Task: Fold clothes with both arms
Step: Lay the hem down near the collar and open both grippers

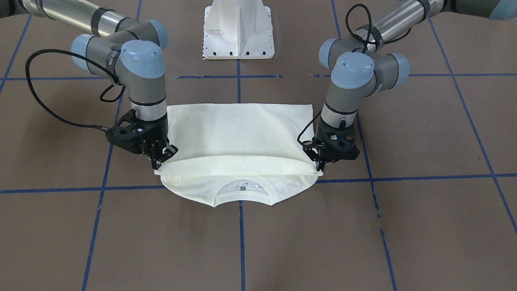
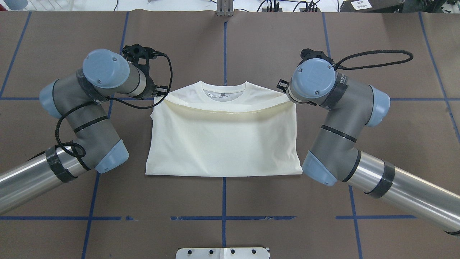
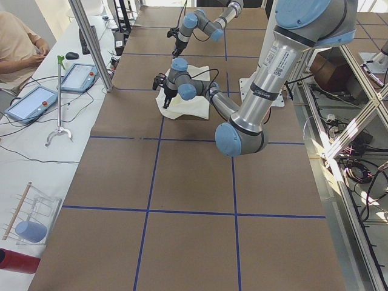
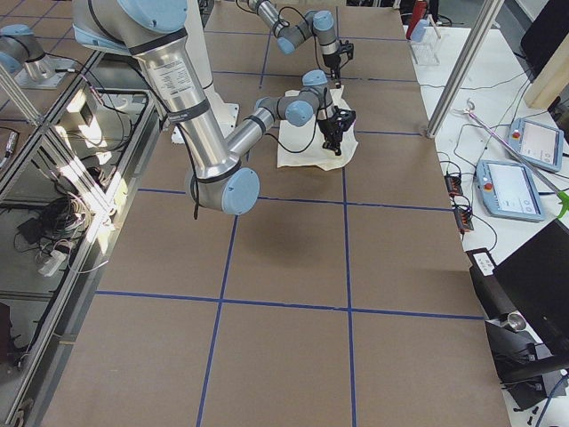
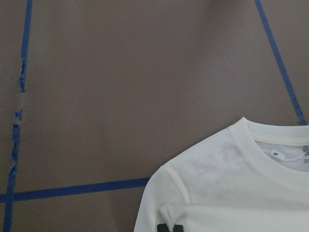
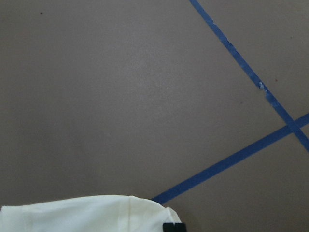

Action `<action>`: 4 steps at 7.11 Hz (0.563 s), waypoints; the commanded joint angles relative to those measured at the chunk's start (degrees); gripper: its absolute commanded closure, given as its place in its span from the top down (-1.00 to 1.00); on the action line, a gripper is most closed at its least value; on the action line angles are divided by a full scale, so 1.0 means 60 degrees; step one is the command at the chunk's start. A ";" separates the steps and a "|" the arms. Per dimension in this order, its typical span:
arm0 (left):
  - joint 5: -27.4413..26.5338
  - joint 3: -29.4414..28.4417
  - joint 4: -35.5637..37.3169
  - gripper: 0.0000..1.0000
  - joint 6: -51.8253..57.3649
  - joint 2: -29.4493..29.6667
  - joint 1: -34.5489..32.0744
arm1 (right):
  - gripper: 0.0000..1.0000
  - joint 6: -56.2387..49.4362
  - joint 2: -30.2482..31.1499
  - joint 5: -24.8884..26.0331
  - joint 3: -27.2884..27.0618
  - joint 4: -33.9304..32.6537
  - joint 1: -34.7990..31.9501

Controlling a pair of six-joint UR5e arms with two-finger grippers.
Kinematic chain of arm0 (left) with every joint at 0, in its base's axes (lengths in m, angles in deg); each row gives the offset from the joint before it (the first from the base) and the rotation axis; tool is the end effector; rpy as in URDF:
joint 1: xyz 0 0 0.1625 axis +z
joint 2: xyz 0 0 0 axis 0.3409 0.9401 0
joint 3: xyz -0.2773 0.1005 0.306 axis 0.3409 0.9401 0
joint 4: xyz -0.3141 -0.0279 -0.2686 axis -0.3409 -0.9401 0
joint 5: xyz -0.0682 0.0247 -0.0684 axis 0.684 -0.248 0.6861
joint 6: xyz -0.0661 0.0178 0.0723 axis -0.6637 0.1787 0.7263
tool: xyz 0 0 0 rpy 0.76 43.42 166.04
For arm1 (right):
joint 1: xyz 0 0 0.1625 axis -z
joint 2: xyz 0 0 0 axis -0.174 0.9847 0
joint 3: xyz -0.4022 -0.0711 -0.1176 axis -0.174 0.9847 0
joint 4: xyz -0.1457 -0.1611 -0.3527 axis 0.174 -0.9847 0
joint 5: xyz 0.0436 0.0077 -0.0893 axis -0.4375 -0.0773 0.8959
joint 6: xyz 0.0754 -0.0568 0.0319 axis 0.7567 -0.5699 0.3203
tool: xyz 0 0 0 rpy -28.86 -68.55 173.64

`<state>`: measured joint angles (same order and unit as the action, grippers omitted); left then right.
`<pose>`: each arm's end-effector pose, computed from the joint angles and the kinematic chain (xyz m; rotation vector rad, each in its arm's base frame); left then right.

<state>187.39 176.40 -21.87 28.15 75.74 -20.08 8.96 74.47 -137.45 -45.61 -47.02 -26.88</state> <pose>0.4670 -0.5419 0.3189 0.3804 0.8146 -0.0395 -0.4680 -0.5152 0.3094 0.2019 -0.6904 0.6208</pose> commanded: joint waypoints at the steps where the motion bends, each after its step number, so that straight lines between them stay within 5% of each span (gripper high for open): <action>1: 0.0014 -0.0354 -0.0355 -1.00 0.0020 0.0004 0.0019 | -1.00 0.0009 -0.0052 -0.0001 0.0382 0.0261 -0.0031; 2: 0.0014 -0.0340 -0.0370 -0.71 0.0034 -0.0025 0.0019 | -0.11 -0.0034 -0.0009 -0.0001 0.0396 0.0261 -0.0031; 3: 0.0014 -0.0238 -0.0660 0.98 0.0948 -0.0098 0.0019 | 0.99 -0.0310 -0.0023 -0.0016 0.0454 0.0275 -0.0002; 4: 0.0101 0.0198 -0.1112 1.00 0.1537 -0.0490 0.0004 | 1.00 -0.1096 0.0006 -0.0161 0.0237 0.0275 -0.0161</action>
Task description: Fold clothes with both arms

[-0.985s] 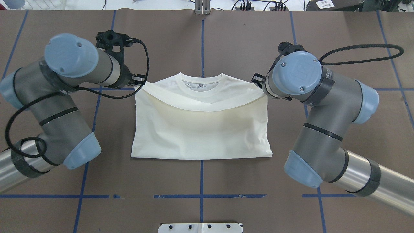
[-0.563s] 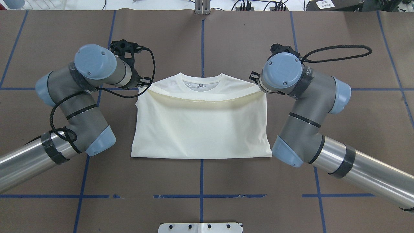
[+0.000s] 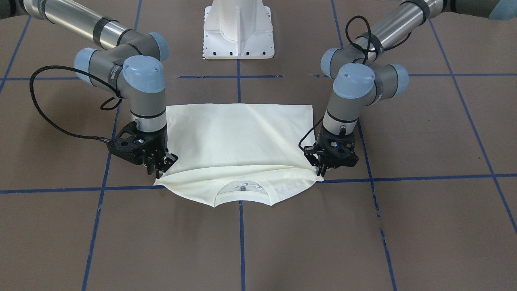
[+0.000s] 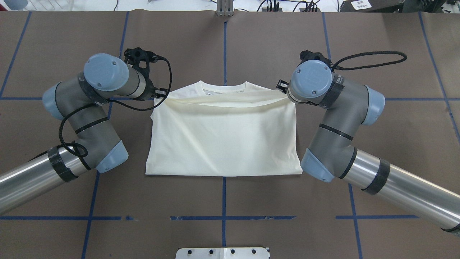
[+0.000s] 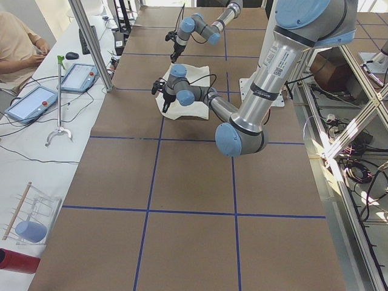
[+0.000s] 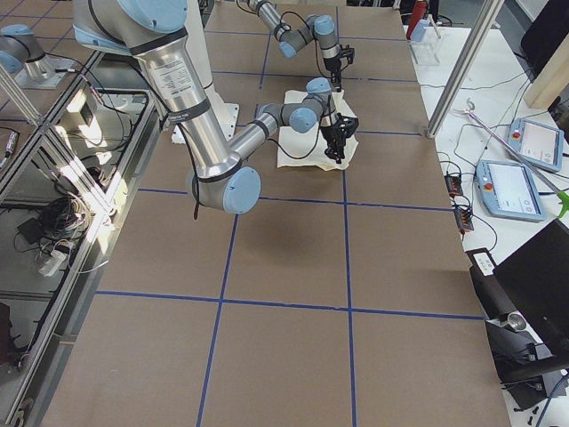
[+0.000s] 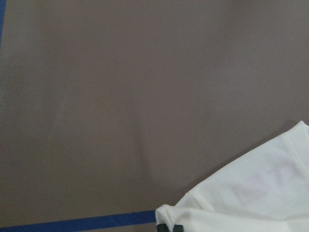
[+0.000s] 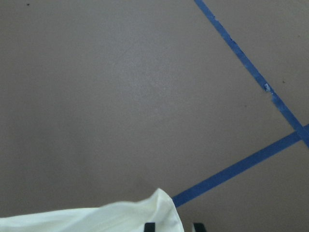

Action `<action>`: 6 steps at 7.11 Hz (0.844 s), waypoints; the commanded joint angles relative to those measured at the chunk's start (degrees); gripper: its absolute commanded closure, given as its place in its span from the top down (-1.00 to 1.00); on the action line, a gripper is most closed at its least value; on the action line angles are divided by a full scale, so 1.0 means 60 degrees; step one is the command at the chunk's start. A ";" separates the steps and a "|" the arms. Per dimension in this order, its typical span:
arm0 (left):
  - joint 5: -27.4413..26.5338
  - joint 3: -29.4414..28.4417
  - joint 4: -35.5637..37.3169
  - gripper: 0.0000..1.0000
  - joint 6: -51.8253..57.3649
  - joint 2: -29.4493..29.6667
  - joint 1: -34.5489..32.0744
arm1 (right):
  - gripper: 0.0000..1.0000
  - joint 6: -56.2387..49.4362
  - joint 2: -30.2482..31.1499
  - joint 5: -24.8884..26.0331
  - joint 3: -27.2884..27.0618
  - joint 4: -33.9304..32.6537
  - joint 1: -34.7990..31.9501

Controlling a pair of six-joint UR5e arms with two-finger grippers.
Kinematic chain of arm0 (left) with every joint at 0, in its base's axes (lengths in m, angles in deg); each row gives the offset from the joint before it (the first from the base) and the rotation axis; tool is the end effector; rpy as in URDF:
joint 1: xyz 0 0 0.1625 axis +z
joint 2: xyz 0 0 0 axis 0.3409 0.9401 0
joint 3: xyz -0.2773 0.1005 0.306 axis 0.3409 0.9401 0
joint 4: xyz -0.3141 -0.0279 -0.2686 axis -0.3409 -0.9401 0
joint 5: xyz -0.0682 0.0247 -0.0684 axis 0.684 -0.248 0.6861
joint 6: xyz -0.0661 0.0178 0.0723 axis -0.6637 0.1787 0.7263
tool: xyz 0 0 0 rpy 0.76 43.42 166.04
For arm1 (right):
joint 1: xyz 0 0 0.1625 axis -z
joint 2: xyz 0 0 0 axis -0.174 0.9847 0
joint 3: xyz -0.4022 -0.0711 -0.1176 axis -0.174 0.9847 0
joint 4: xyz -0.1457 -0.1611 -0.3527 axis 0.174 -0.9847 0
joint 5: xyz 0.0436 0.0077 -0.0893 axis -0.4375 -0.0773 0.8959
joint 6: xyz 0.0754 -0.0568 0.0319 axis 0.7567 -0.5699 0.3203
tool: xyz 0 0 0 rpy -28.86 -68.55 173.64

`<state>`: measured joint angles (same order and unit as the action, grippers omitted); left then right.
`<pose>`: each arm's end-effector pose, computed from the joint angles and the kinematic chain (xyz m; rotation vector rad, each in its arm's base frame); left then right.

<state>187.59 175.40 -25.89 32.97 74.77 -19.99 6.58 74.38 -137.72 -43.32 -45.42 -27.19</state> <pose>0.4676 -0.5406 0.3296 0.4341 0.8273 0.0456 -0.4726 -0.5228 0.3230 0.2097 -0.6756 0.5855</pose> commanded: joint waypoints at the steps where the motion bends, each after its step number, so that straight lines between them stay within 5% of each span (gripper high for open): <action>1: 0.0112 0.1181 -0.0447 1.00 0.0726 -0.0753 0.0046 | 1.00 -0.1636 0.0196 -0.0945 -0.0378 0.0037 -0.0446; 4: 0.0509 0.3336 -0.0622 1.00 -0.0030 -0.2801 0.0965 | 1.00 -0.1924 0.0871 -0.1129 -0.1142 0.0328 -0.0478; 6: -0.0320 0.3664 -0.1906 0.83 -0.1437 -0.3800 0.2266 | 1.00 -0.1924 0.1135 -0.1202 -0.1142 0.0945 -0.0478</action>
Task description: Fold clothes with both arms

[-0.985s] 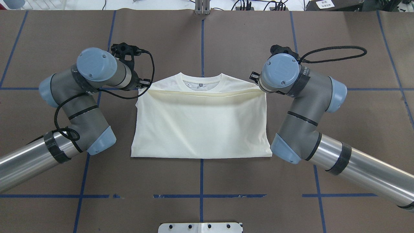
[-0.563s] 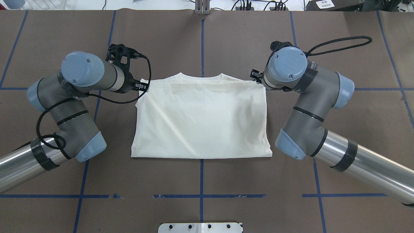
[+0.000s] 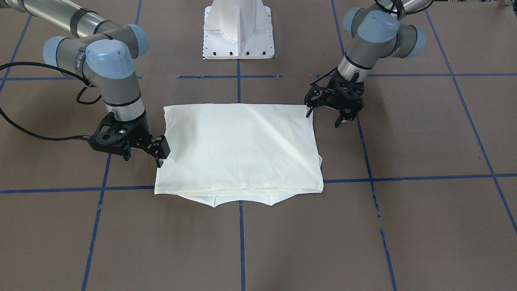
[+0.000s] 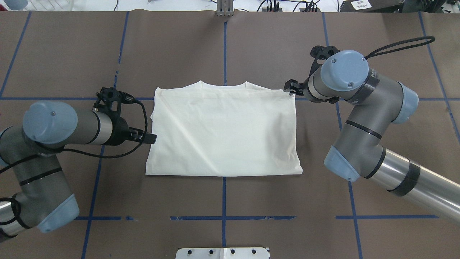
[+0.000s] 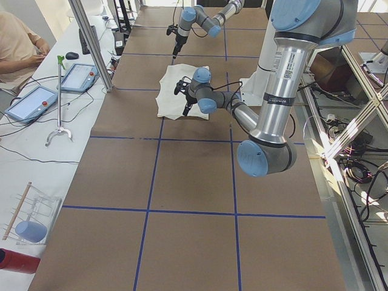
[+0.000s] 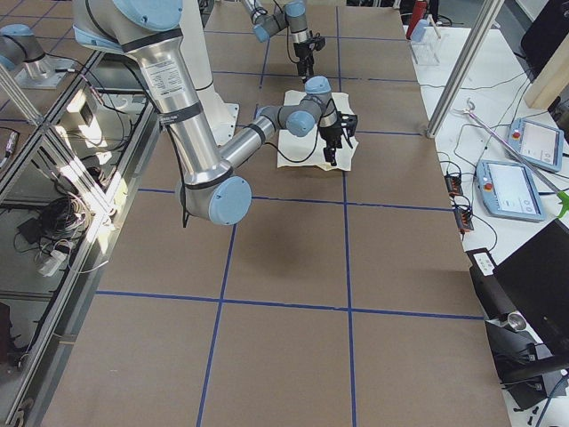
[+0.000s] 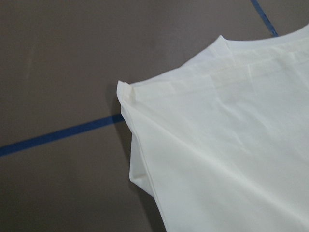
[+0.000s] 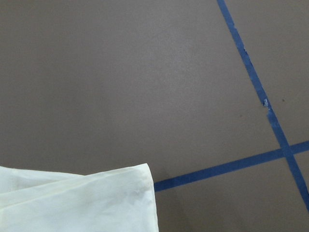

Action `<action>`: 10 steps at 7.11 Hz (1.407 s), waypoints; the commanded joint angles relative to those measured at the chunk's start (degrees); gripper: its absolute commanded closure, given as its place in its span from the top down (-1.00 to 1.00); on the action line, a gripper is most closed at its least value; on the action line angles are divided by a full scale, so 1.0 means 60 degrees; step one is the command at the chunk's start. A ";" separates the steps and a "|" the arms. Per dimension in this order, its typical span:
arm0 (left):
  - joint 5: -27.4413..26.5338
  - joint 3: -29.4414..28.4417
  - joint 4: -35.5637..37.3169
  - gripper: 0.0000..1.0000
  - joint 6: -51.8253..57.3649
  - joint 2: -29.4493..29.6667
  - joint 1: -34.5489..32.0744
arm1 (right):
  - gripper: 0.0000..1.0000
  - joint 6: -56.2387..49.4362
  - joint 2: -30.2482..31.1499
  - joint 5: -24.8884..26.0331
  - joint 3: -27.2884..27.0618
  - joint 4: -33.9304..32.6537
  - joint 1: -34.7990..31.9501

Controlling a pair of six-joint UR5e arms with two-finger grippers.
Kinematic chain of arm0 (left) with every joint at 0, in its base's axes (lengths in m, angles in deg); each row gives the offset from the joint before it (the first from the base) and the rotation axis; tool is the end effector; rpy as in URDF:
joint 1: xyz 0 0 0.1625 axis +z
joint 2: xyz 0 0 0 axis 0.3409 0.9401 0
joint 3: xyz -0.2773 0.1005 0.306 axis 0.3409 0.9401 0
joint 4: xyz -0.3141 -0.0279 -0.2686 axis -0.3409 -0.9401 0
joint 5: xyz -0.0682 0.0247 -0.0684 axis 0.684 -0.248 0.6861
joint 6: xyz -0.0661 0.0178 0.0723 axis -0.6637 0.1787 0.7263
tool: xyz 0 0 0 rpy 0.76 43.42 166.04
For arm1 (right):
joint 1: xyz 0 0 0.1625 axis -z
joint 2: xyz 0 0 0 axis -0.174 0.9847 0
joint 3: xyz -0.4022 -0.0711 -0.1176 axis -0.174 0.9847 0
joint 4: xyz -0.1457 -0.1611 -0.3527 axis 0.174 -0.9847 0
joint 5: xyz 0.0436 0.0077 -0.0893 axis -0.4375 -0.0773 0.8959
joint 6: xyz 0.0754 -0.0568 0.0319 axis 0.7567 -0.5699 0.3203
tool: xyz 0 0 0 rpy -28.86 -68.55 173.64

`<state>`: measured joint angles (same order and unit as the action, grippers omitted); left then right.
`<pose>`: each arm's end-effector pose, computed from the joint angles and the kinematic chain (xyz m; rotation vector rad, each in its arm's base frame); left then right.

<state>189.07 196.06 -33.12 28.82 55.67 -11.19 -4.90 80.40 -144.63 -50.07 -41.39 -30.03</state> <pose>0.4250 -0.3874 0.3502 0.4037 1.0100 0.1483 -0.4215 -0.5093 0.3278 0.2239 -0.7637 0.3873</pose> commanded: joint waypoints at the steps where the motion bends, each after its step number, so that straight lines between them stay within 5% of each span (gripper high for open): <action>1: -0.1023 0.0178 -0.0837 0.38 -0.1636 -0.0636 0.1431 | 1.00 -0.0009 0.0131 -0.0050 -0.0031 0.0274 -0.0004; 2: -0.1159 0.0076 -0.0838 0.10 -0.1920 -0.0579 0.1756 | 1.00 -0.0009 0.0117 -0.0050 -0.0031 0.0274 -0.0004; 10: -0.1160 -0.0071 -0.0780 0.09 -0.1865 -0.0593 0.1759 | 1.00 0.0020 0.0146 -0.0021 -0.0163 0.0274 -0.0004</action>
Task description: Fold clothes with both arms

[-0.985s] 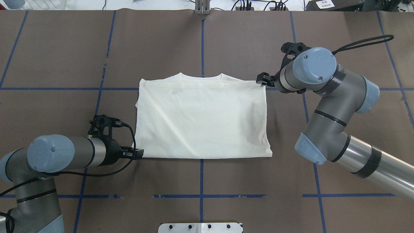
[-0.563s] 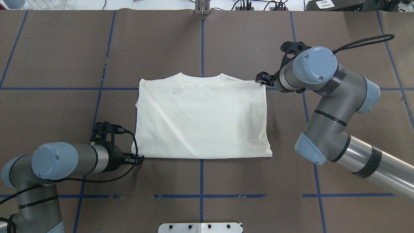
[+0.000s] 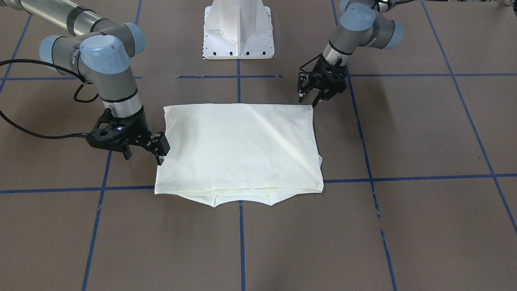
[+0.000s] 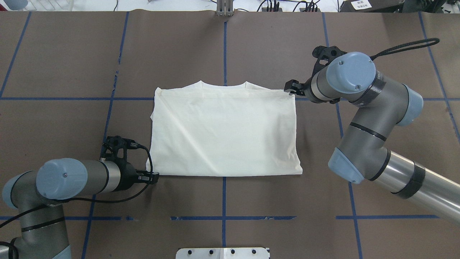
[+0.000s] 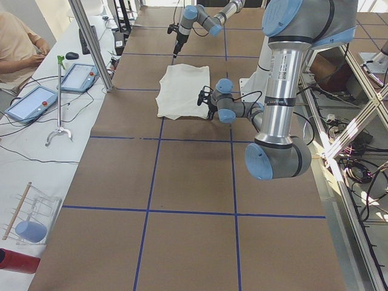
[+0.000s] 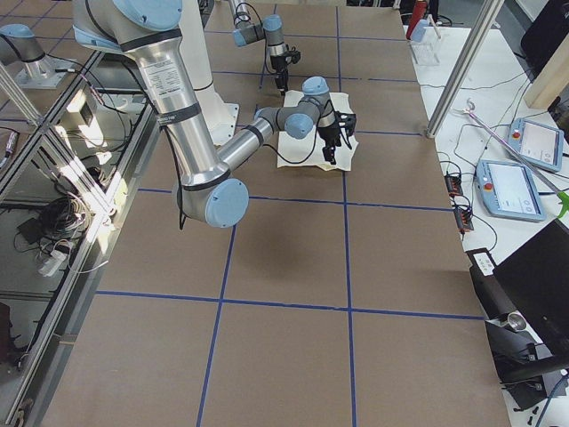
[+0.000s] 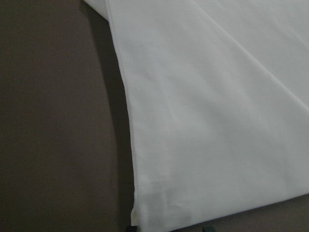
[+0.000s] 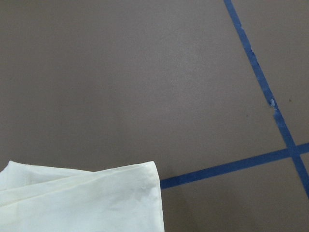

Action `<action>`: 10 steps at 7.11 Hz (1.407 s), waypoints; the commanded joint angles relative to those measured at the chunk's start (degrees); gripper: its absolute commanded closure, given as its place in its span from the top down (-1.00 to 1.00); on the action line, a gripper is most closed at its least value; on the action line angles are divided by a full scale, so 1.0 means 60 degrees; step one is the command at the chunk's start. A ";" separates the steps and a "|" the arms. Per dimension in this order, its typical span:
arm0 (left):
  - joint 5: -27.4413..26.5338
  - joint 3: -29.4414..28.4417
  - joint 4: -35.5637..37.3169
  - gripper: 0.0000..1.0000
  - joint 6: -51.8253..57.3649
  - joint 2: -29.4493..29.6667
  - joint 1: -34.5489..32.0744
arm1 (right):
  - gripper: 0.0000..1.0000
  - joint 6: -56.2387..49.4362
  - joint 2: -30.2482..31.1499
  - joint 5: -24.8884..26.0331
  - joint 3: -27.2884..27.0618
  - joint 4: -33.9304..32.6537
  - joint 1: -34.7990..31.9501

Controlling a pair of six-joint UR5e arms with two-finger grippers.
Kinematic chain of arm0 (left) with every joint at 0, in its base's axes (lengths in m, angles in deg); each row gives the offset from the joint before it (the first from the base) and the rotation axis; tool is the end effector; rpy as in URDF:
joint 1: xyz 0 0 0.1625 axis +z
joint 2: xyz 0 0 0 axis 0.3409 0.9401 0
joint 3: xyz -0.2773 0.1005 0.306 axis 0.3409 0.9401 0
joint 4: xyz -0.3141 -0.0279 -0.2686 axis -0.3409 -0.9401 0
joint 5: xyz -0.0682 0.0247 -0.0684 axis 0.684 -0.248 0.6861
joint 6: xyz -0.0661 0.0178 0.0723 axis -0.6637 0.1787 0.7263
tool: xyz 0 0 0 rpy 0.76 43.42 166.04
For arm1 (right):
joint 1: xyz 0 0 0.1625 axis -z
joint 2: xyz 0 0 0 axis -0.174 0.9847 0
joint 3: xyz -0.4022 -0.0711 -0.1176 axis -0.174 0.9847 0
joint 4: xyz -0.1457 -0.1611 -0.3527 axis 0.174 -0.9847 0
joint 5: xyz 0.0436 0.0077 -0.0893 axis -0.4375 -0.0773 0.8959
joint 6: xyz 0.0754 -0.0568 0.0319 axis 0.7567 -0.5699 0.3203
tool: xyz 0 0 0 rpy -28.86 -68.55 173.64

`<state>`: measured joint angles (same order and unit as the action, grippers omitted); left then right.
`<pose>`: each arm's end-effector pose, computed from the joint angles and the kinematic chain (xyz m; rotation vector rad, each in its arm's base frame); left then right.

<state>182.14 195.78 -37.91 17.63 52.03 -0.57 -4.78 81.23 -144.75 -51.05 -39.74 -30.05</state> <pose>0.4722 -0.3088 0.3777 0.3140 1.0457 0.0751 -0.4167 -0.5053 0.3252 0.2360 -0.7926 0.3844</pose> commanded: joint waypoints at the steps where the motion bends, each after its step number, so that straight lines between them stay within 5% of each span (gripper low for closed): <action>1: -0.0006 -0.0040 0.0018 0.06 0.0001 0.0014 -0.0055 | 1.00 0.0000 0.0008 0.0000 -0.0001 0.0000 0.0000; 8: -0.0006 -0.0244 0.0047 0.00 -0.0014 0.0189 -0.0187 | 1.00 0.0000 0.0022 0.0000 0.0029 0.0000 0.0000; 9: -0.0006 -0.0289 0.0033 -0.04 -0.0043 0.0205 -0.0158 | 1.00 -0.0014 0.0022 0.0000 0.0029 0.0000 0.0000; 10: -0.0006 -0.0275 0.0033 -0.31 -0.0072 0.0219 -0.0158 | 1.00 0.0000 0.0008 0.0000 0.0029 0.0000 0.0000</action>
<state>182.11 194.24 -37.69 17.39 53.17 -1.58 -4.82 81.34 -144.75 -50.89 -39.74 -30.05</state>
